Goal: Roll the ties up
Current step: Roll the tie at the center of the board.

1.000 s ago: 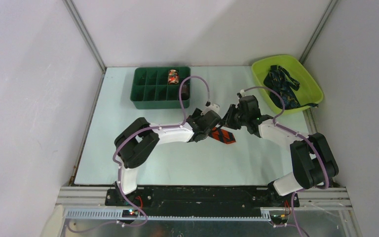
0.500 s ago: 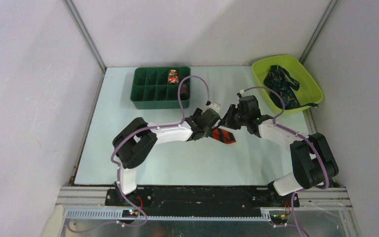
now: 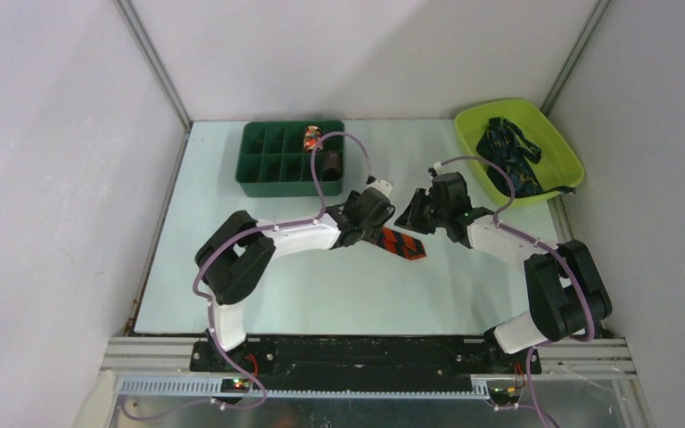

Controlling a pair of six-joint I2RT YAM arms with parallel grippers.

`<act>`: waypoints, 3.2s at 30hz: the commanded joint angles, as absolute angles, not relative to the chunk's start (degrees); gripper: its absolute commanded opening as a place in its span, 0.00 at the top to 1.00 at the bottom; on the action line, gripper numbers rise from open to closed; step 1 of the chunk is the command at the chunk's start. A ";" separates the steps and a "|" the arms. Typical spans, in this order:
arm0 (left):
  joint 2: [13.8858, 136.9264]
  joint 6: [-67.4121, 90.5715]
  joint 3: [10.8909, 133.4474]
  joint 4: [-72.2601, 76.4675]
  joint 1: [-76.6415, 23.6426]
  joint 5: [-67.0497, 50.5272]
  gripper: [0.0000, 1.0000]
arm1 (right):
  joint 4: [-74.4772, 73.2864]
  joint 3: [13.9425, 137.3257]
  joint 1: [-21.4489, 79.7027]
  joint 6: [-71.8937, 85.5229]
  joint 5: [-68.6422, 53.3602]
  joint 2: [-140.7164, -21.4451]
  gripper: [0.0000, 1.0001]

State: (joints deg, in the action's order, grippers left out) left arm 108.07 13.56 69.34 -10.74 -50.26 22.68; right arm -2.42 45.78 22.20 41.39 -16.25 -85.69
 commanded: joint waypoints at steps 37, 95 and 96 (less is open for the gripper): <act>87.52 26.08 54.14 0.53 -32.99 6.62 0.24 | 10.56 56.80 29.26 47.11 -22.31 -101.64 0.79; 102.36 32.47 47.80 20.80 -29.82 -13.88 0.24 | 7.76 58.15 30.36 45.23 -21.82 -108.82 0.80; 102.29 32.51 47.52 21.06 -29.74 -14.11 0.27 | 7.74 58.15 30.27 45.20 -21.80 -108.81 0.80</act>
State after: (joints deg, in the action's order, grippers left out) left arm 102.32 31.57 48.42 17.65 -30.02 -11.40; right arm 8.25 56.64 29.85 46.48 -23.16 -107.90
